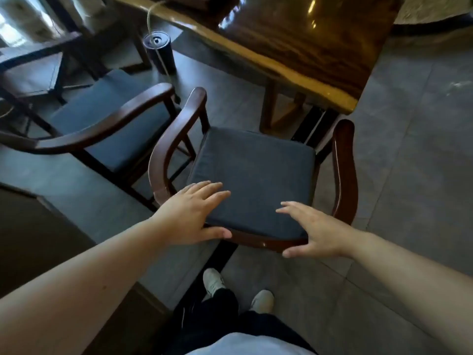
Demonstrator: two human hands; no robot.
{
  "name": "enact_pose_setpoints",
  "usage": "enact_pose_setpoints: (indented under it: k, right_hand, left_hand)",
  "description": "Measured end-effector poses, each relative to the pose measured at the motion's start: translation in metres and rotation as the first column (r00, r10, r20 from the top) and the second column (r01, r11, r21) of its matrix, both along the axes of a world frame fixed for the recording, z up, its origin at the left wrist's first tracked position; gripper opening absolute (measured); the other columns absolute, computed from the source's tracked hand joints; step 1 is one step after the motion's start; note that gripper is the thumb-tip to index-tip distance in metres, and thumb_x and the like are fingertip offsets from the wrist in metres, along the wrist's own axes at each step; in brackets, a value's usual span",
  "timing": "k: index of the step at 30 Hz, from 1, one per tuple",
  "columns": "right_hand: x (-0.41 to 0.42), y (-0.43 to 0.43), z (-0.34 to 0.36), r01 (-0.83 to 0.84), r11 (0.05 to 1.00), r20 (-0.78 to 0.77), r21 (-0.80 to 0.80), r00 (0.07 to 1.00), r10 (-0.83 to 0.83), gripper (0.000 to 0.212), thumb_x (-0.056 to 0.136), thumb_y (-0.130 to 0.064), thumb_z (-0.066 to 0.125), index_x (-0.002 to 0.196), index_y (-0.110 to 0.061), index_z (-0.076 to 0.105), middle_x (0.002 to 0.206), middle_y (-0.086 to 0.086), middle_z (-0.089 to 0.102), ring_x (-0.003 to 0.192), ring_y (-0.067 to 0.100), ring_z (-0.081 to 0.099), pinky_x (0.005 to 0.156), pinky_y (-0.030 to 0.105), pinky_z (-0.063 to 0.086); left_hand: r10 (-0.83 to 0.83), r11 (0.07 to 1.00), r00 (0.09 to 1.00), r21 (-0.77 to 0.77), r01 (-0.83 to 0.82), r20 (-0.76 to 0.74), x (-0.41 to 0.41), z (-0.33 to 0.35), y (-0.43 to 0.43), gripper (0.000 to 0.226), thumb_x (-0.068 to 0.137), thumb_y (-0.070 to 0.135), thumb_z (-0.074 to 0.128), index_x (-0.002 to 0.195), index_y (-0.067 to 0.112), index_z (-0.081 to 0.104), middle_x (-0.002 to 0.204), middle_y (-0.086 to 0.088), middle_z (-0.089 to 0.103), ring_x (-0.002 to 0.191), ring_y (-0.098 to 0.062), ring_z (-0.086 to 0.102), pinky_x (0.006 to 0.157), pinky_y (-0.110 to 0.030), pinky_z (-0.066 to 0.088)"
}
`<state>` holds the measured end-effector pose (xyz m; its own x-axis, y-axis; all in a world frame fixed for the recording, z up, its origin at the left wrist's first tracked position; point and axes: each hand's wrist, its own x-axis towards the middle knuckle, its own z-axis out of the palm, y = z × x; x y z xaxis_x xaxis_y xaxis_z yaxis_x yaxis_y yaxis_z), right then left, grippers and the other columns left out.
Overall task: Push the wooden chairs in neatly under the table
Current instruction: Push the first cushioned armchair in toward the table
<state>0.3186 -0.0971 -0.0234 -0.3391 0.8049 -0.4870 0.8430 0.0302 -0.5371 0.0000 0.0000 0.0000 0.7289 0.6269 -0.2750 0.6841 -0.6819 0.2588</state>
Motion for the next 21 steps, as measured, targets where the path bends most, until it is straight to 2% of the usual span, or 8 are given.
enact_pose_setpoints:
  k: [2,4,6,8,11,13,16,21]
  right_hand:
    - [-0.001,-0.005,-0.009,-0.093,0.996,0.054,0.003,0.994,0.092,0.104,0.067,-0.071,0.072,0.15,-0.039,0.019,0.162,-0.007,0.02,0.147,0.012,0.017,0.114,0.027,0.016]
    - [-0.002,-0.012,-0.022,-0.127,0.992,0.142,-0.019,0.982,0.128,0.098,0.075,-0.044,0.08,0.152,-0.033,0.02,0.16,-0.003,0.026,0.145,0.015,0.023,0.112,0.025,0.017]
    - [-0.003,-0.016,-0.029,-0.028,0.997,0.165,-0.066,0.985,0.039,0.092,0.079,-0.019,0.077,0.151,-0.034,0.022,0.156,-0.003,0.036,0.139,0.016,0.037,0.106,0.022,0.03]
    - [-0.005,-0.016,-0.032,0.031,0.994,0.176,-0.108,0.984,-0.012,0.087,0.082,-0.009,0.072,0.148,-0.038,0.025,0.147,-0.004,0.048,0.125,0.017,0.052,0.096,0.025,0.048]
    - [-0.005,-0.019,-0.038,0.047,0.993,0.174,-0.105,0.984,-0.028,0.079,0.084,-0.006,0.069,0.146,-0.039,0.034,0.134,-0.007,0.06,0.115,0.014,0.059,0.092,0.028,0.053]
    - [-0.002,-0.022,-0.04,0.067,0.996,0.163,-0.059,0.985,-0.057,0.07,0.084,-0.006,0.068,0.142,-0.037,0.045,0.133,-0.008,0.062,0.12,0.013,0.057,0.099,0.029,0.048]
    - [-0.005,-0.024,-0.042,0.103,0.994,0.131,-0.025,0.986,-0.099,0.063,0.084,-0.008,0.07,0.137,-0.037,0.052,0.132,-0.011,0.063,0.121,0.011,0.056,0.103,0.031,0.046]
    - [-0.028,-0.018,-0.039,0.126,0.992,0.136,-0.001,0.983,-0.124,0.061,0.081,-0.012,0.066,0.133,-0.042,0.054,0.128,-0.012,0.065,0.116,0.012,0.059,0.097,0.03,0.048]
  left_hand:
    - [-0.044,0.999,0.999,0.019,0.044,-0.015,0.001,-0.005,-0.006,0.105,0.067,0.094,0.03,0.149,0.029,0.021,0.158,-0.003,0.026,0.145,-0.022,0.016,0.116,-0.039,0.009]
    - [-0.06,0.998,0.998,0.01,0.06,-0.028,0.002,-0.014,-0.012,0.109,0.064,0.094,0.036,0.149,0.028,0.021,0.158,-0.004,0.026,0.145,-0.021,0.015,0.118,-0.042,0.008]
    - [-0.091,0.996,0.994,0.0,0.091,-0.058,0.003,-0.021,-0.016,0.106,0.066,0.088,0.046,0.149,0.026,0.022,0.157,-0.005,0.026,0.145,-0.023,0.017,0.119,-0.043,0.012]
    - [-0.104,0.994,0.99,0.007,0.105,-0.092,0.004,-0.026,-0.017,0.091,0.075,0.069,0.06,0.147,0.025,0.027,0.155,-0.005,0.029,0.142,-0.024,0.024,0.117,-0.041,0.021]
    - [-0.139,0.99,0.971,0.009,0.144,-0.196,0.009,-0.025,-0.009,0.052,0.087,0.046,0.06,0.132,0.026,0.045,0.136,-0.001,0.053,0.121,-0.026,0.052,0.095,-0.042,0.048]
    - [-0.232,0.969,0.927,0.012,0.246,-0.294,0.013,-0.022,-0.003,0.033,0.091,0.046,0.053,0.115,0.023,0.051,0.109,0.001,0.065,0.098,-0.026,0.063,0.077,-0.038,0.051]
    - [-0.315,0.947,0.891,-0.048,0.318,-0.327,0.012,-0.02,0.005,0.032,0.092,0.045,0.05,0.113,0.021,0.049,0.103,-0.001,0.066,0.092,-0.028,0.063,0.074,-0.037,0.049]
    - [-0.356,0.933,0.871,-0.081,0.35,-0.338,-0.005,-0.011,0.022,0.029,0.093,0.039,0.049,0.115,0.019,0.049,0.104,-0.003,0.066,0.091,-0.028,0.063,0.075,-0.038,0.049]
